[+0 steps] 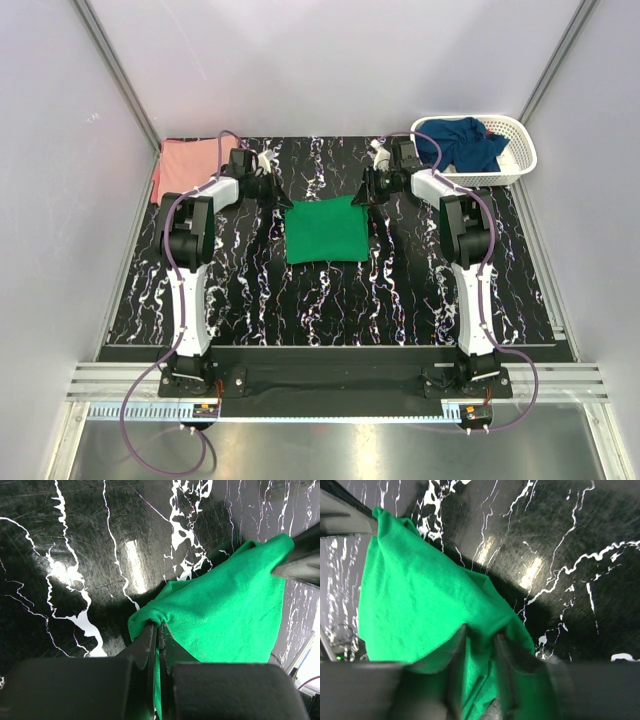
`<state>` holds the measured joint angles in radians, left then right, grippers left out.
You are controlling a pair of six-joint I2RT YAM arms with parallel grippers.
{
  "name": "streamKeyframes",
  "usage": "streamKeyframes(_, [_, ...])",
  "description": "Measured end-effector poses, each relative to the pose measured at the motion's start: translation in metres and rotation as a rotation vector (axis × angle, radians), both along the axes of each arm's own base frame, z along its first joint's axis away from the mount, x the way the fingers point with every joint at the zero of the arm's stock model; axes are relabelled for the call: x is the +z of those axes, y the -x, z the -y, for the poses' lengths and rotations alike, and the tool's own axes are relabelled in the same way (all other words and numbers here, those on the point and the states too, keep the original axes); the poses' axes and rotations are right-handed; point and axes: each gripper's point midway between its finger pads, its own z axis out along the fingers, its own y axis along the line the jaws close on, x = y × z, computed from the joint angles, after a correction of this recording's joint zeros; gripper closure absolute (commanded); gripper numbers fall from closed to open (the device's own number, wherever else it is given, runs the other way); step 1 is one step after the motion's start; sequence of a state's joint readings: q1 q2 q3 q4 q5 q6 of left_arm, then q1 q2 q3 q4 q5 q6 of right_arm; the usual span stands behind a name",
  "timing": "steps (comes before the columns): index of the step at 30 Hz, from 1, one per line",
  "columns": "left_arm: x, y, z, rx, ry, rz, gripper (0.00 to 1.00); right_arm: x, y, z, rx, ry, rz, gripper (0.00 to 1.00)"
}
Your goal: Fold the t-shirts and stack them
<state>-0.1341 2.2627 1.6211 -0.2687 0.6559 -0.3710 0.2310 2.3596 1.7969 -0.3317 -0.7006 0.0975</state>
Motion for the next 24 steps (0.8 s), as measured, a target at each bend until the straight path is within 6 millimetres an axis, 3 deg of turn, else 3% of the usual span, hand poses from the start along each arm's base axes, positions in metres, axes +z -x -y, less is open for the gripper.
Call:
streamKeyframes(1, [0.0,0.0,0.0,0.003,0.002,-0.002,1.0,0.0,-0.001,0.0,-0.001,-0.002,0.001,0.8])
streamKeyframes(7, [-0.001,-0.001,0.001,0.028,0.022,-0.011,1.0,-0.002,-0.002,0.0,-0.022,-0.015,0.008,1.0])
streamKeyframes(14, [0.006,0.003,0.003,0.059,0.053,-0.013,1.0,0.005,0.004,0.004,-0.071,-0.014,-0.016,1.0])
streamKeyframes(18, [0.023,0.002,0.005,0.068,0.078,0.01,1.0,0.023,0.011,0.007,-0.1,-0.016,-0.009,1.0])
streamKeyframes(24, [0.047,-0.008,0.01,0.074,0.116,0.064,1.0,0.04,0.004,0.012,-0.149,-0.003,0.023,1.0])
